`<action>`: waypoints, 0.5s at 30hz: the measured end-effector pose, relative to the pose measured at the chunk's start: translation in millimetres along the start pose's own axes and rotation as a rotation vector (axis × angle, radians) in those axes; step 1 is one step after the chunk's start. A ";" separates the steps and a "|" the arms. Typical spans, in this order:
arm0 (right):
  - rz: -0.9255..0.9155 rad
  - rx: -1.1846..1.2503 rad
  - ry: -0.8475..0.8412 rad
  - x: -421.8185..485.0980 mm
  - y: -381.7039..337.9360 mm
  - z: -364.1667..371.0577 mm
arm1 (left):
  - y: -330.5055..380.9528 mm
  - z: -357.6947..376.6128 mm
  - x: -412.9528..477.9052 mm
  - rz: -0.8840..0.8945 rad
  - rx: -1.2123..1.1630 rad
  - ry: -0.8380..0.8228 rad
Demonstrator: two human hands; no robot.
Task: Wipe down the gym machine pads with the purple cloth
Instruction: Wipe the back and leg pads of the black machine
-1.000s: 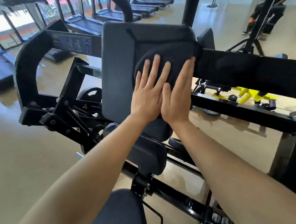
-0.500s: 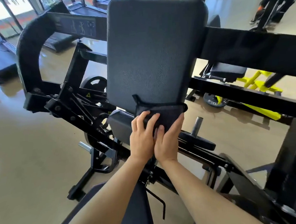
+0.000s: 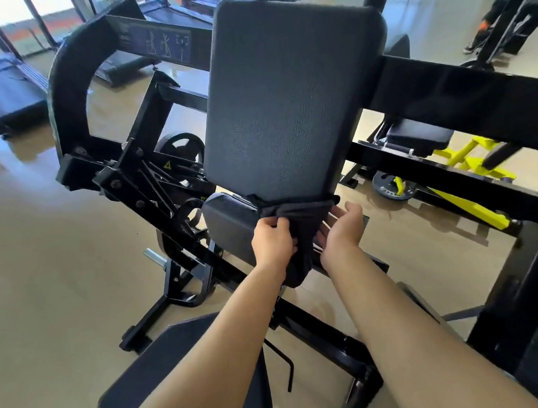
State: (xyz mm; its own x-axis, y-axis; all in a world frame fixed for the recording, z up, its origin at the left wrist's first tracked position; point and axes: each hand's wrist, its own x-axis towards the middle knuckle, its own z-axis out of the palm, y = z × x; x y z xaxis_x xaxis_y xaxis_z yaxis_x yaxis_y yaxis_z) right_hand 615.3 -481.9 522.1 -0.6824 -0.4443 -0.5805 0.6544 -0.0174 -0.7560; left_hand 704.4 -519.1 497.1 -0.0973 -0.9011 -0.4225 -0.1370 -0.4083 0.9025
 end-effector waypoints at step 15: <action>-1.801 -1.247 -0.083 -16.5 -47.2 18.2 | 36.7 27.2 37.5 -0.354 -0.908 0.117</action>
State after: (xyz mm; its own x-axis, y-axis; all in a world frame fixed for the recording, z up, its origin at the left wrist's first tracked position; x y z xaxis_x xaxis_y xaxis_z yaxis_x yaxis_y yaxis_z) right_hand 601.6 -490.1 572.9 -0.1162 -0.6475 0.7532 -0.9932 0.0684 -0.0944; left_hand 668.9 -563.9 512.1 -0.0913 -0.6940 -0.7141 0.6755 -0.5701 0.4677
